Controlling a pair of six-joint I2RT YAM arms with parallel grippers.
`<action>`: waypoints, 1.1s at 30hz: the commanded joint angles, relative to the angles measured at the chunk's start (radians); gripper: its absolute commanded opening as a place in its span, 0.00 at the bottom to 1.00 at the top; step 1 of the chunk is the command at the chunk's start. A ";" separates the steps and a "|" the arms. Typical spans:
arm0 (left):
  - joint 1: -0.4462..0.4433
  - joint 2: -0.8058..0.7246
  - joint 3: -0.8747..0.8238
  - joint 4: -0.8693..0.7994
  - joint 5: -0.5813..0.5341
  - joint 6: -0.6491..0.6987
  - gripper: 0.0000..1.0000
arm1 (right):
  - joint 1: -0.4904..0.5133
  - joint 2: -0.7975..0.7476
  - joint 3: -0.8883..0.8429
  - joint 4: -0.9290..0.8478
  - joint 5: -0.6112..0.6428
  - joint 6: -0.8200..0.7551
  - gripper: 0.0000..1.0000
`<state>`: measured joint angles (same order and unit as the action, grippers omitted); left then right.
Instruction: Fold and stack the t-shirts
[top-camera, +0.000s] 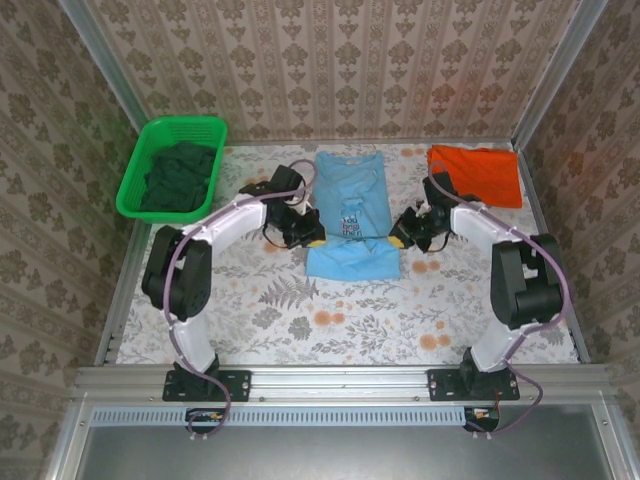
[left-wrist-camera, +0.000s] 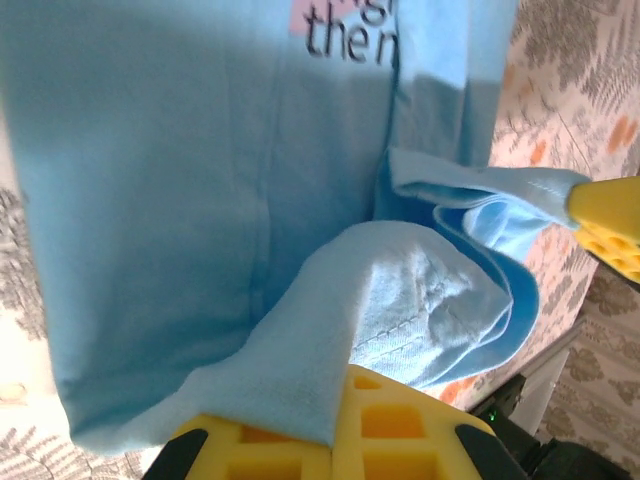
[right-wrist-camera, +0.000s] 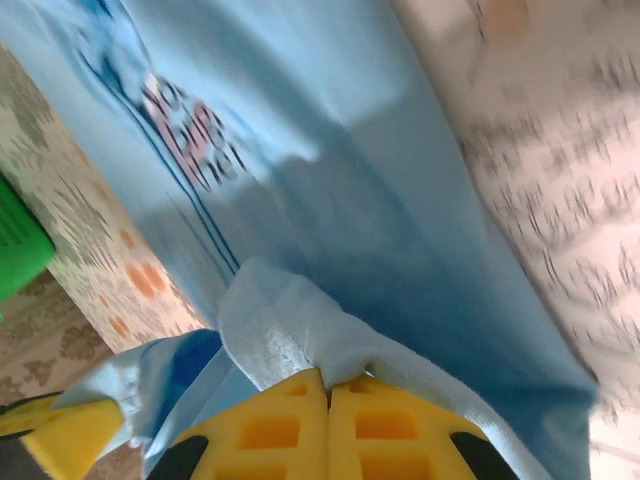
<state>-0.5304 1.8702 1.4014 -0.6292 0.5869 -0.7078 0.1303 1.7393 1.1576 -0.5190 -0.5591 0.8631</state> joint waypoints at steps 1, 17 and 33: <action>0.022 0.050 0.079 -0.074 -0.009 0.036 0.00 | -0.013 0.080 0.098 -0.013 0.000 -0.018 0.00; 0.101 0.239 0.233 -0.080 -0.018 0.010 0.11 | -0.024 0.333 0.352 -0.120 0.004 -0.045 0.01; 0.037 -0.018 0.193 -0.055 -0.150 0.050 0.38 | -0.044 -0.013 0.018 0.073 -0.077 -0.014 0.22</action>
<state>-0.4263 1.9217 1.6310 -0.6807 0.4328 -0.6952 0.0319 1.8137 1.2835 -0.5220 -0.5713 0.8406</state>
